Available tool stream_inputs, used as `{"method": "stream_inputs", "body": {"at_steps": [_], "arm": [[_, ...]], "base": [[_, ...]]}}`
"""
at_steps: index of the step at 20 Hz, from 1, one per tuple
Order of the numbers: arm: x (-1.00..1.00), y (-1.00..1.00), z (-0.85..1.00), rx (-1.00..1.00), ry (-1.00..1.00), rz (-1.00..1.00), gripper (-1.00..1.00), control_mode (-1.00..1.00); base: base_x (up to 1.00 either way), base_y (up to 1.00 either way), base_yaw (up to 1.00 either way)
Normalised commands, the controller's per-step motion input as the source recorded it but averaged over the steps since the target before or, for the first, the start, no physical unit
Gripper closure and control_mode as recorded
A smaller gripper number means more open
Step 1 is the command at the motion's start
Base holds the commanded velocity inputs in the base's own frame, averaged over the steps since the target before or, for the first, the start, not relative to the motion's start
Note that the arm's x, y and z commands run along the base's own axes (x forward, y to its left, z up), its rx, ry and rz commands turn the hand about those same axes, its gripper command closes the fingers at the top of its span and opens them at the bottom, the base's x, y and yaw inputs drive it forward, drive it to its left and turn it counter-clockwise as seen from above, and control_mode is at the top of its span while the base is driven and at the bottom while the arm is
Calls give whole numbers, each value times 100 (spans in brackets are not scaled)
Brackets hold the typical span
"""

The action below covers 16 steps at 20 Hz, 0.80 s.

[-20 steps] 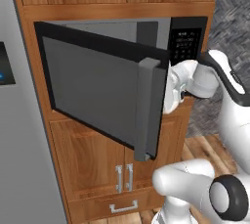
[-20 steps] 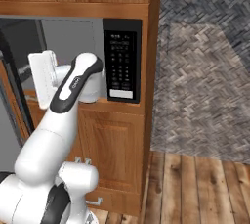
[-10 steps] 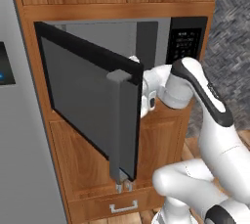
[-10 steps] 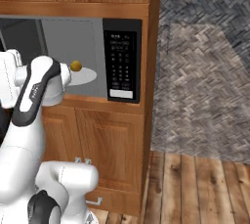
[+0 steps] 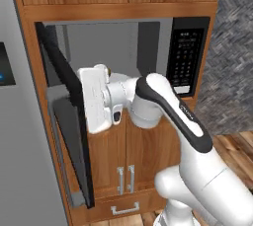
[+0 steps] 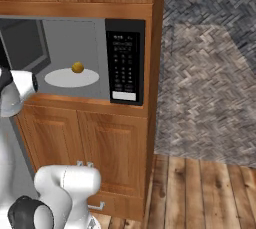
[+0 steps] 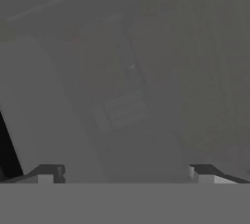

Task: Open the microwave door.

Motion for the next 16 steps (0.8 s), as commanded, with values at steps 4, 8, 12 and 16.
{"method": "stream_inputs", "body": {"at_steps": [4,8,12,16], "arm": [[34,100,0,-12,-4,-20,-100,-100],[44,99,0,-16,-7,-25,-100,-100],[52,95,-21,-22,-5,-31,-100,-100],[18,60,-51,-46,0,-13,-100,-100]], "base": [[0,0,0],[0,0,0],[0,0,0],[0,0,0]]}}
